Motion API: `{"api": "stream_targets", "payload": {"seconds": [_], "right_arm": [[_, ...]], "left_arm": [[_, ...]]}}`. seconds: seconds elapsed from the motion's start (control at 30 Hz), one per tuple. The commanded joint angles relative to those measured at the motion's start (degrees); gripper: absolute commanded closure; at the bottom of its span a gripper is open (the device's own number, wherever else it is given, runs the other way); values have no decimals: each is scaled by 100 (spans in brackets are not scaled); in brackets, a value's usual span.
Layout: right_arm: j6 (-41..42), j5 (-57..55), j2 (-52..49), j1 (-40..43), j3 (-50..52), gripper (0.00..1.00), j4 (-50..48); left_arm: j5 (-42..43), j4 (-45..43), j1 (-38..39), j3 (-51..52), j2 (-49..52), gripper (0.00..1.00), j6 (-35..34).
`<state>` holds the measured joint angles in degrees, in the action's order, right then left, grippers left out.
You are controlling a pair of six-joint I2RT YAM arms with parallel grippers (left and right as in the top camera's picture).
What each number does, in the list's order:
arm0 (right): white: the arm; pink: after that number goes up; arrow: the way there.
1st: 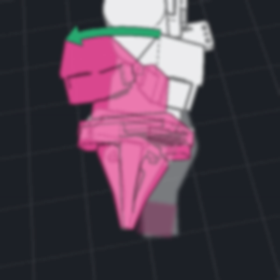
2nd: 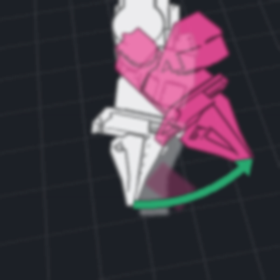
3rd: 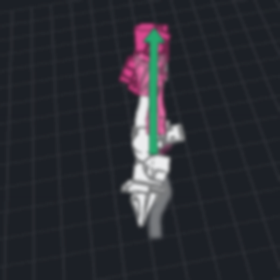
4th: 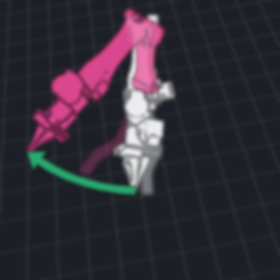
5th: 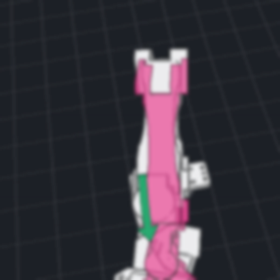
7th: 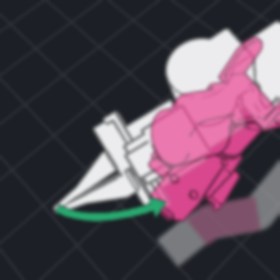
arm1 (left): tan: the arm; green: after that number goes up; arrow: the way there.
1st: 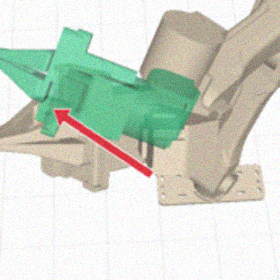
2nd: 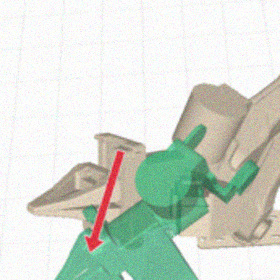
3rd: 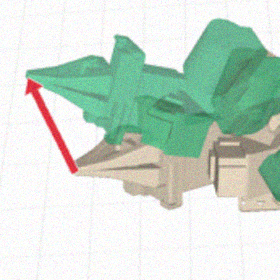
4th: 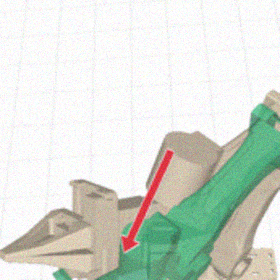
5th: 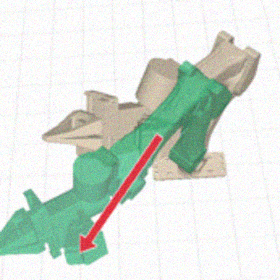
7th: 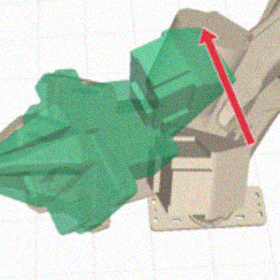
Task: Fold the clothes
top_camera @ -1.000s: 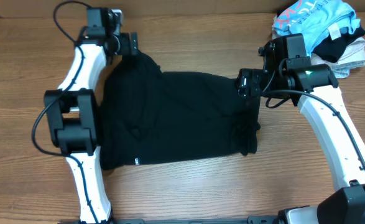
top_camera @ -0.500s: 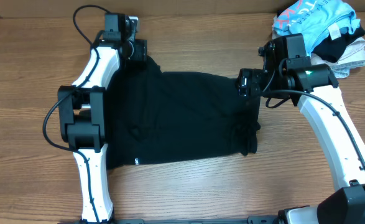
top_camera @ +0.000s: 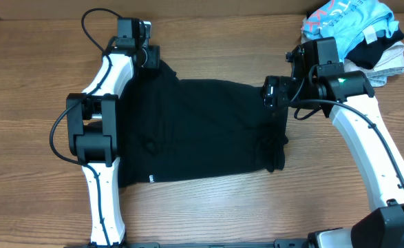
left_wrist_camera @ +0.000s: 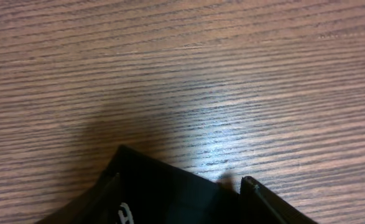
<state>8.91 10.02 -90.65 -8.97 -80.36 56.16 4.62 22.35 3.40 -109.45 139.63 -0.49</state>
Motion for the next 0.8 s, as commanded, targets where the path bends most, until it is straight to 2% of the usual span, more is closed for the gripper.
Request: {"api": "stream_targets", "payload": {"seconds": [0.0, 0.17, 0.33, 0.53, 0.6, 0.7, 0.77], "right_arm": [[-42, -59, 7, 37, -114, 5, -37], [-39, -57, 7, 37, -114, 5, -61], [-42, -59, 7, 37, -114, 5, -28], [-39, -59, 7, 37, -114, 5, -46], [-42, -59, 7, 37, -114, 5, -48], [-42, -59, 7, 37, -114, 6, -55], [-42, -59, 7, 37, -114, 7, -72]], "left_arm": [[-76, -122, -11, -94, 81, 37, -452], [-81, -337, -50, -173, 85, 29, -901], [-363, -334, -55, -173, 240, 25, -894], [-356, -291, -92, -170, 389, 26, -872], [-356, -291, -92, -170, 389, 36, -872], [-352, -278, -90, -173, 387, 70, -874], [-352, -210, -90, -175, 374, 88, -874]]}}
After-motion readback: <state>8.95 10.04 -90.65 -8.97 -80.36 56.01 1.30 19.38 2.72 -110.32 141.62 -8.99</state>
